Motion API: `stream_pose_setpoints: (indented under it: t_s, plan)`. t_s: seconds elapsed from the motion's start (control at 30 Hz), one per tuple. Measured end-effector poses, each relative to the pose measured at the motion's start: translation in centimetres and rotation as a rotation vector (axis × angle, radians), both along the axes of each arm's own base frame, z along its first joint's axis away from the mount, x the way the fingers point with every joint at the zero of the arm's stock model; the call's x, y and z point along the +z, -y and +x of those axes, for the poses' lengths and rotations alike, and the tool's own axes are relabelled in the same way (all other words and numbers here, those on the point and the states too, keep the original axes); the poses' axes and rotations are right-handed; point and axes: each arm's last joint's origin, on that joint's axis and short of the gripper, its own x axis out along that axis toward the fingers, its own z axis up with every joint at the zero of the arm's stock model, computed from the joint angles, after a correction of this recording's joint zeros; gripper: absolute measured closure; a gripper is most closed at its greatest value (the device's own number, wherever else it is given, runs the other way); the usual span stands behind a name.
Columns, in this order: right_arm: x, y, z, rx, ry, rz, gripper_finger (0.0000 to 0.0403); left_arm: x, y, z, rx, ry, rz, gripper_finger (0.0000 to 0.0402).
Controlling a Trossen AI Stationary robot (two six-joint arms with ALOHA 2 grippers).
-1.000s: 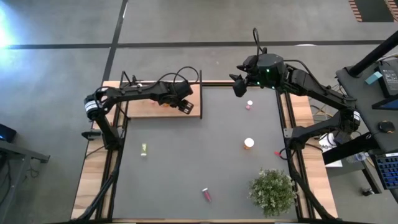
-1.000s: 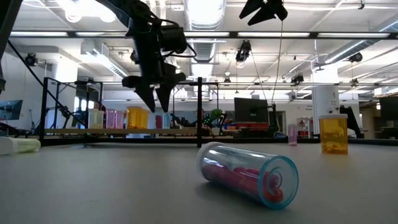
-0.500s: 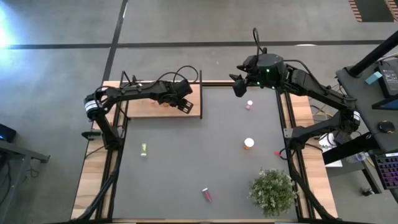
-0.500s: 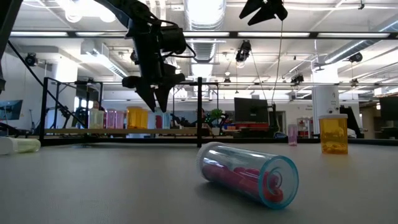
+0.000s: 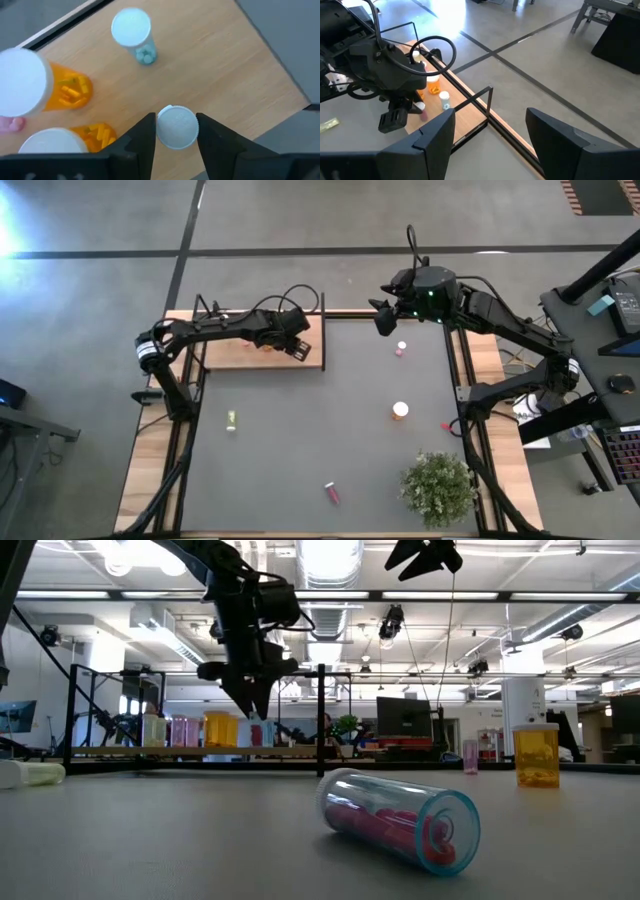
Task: Pick and place medicine bottles onto shelf by color
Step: Put the top blue pill bottle on the shelf aligned with the other blue pill bottles
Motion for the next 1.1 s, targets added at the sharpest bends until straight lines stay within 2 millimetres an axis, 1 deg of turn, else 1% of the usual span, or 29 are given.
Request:
stream_pose_setpoints:
  t_s: [0.3,0.6,1.1]
  plan:
    - [0.0,0.0,0.0,0.000,0.000,0.000,0.0170,0.3,-0.5,0.3,-0.011,0.028,0.056,0.0286]
    - [0.0,0.0,0.0,0.000,0.000,0.000,0.0170,0.3,-1.3,-0.1,-0.005,0.019,0.062,0.0286]
    - [0.0,0.0,0.0,0.000,0.000,0.000,0.0170,0.3,-1.3,0.0,-0.031,0.019,0.058,0.0286]
